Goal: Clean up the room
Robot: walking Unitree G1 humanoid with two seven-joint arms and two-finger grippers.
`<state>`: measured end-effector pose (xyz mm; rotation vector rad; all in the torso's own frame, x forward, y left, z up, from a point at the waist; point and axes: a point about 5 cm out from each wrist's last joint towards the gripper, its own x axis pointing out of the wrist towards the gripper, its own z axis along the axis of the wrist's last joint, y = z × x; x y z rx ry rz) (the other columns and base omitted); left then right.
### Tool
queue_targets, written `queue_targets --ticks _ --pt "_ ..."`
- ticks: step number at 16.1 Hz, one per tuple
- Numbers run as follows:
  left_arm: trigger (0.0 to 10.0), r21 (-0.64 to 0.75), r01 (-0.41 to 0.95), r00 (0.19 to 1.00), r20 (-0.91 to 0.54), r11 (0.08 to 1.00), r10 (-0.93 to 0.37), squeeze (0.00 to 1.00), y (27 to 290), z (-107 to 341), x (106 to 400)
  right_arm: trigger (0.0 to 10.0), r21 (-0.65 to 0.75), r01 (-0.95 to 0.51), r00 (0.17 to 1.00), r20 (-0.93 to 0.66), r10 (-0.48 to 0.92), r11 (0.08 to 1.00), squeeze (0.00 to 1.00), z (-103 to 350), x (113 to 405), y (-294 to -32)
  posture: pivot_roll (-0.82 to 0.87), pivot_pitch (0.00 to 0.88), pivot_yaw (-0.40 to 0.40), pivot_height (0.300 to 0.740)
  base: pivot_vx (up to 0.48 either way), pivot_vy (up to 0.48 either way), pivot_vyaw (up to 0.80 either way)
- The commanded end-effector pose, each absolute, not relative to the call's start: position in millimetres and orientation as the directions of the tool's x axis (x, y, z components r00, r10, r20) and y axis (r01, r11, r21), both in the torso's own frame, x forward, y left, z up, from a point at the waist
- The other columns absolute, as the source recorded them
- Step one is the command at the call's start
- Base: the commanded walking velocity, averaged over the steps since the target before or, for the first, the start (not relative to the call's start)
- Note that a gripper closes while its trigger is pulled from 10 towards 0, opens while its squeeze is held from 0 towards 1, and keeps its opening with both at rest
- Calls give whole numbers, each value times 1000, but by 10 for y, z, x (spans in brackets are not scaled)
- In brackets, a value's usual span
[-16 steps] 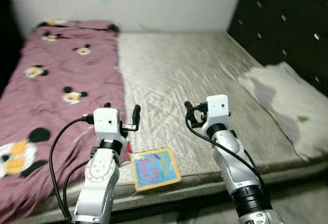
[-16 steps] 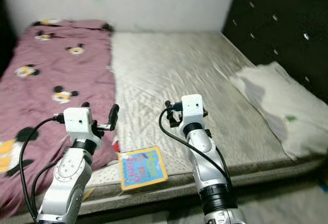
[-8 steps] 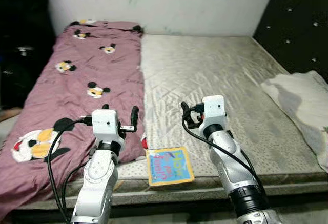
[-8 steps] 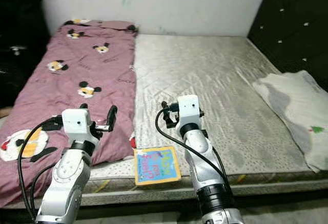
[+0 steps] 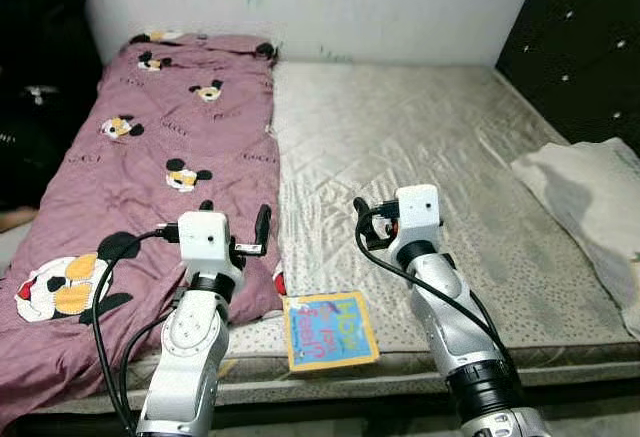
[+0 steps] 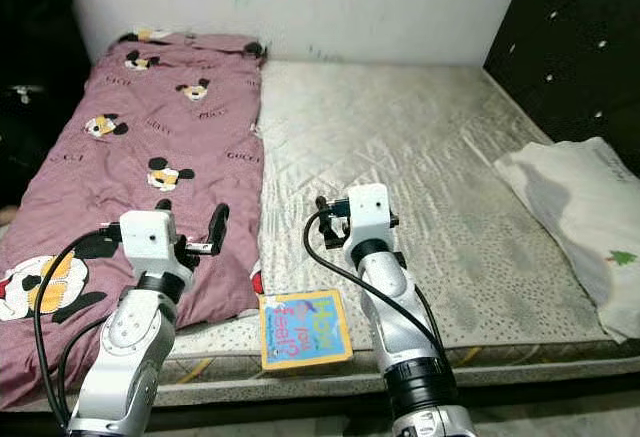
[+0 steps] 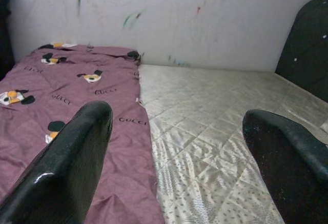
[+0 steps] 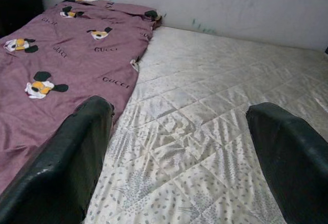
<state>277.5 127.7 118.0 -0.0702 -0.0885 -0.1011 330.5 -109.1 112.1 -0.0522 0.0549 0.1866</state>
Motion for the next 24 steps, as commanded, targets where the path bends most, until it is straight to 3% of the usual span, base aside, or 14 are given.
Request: queue_targets --ticks 1,5,11,16,24 --pt "10000 -61 103 991 97 993 -97 0 1294 1189 2752 10000 -51 -177 983 -53 175 983 0 1134 3277 -1180 27 0 -67 740 289 0 0" --pt "10000 -50 75 994 82 996 -71 0 1406 1160 2655 10000 -94 -169 984 -79 162 981 0 1026 3124 -1380 21 0 -65 740 267 0 0" --pt "10000 -52 87 993 86 995 -83 0 1405 1184 2635 10000 -90 -174 984 -61 169 981 0 1110 3157 -1365 24 0 -64 740 304 0 0" --pt "10000 -30 12 998 55 999 -11 0 1606 1141 2401 10000 -117 -169 985 -58 163 979 0 1151 2967 -1533 24 0 -68 740 360 0 0" --pt "10000 -24 10 1000 21 1000 -9 0 1599 1115 2390 10000 -116 -183 982 -74 175 976 0 1170 2955 -1493 22 0 -66 740 151 0 0"
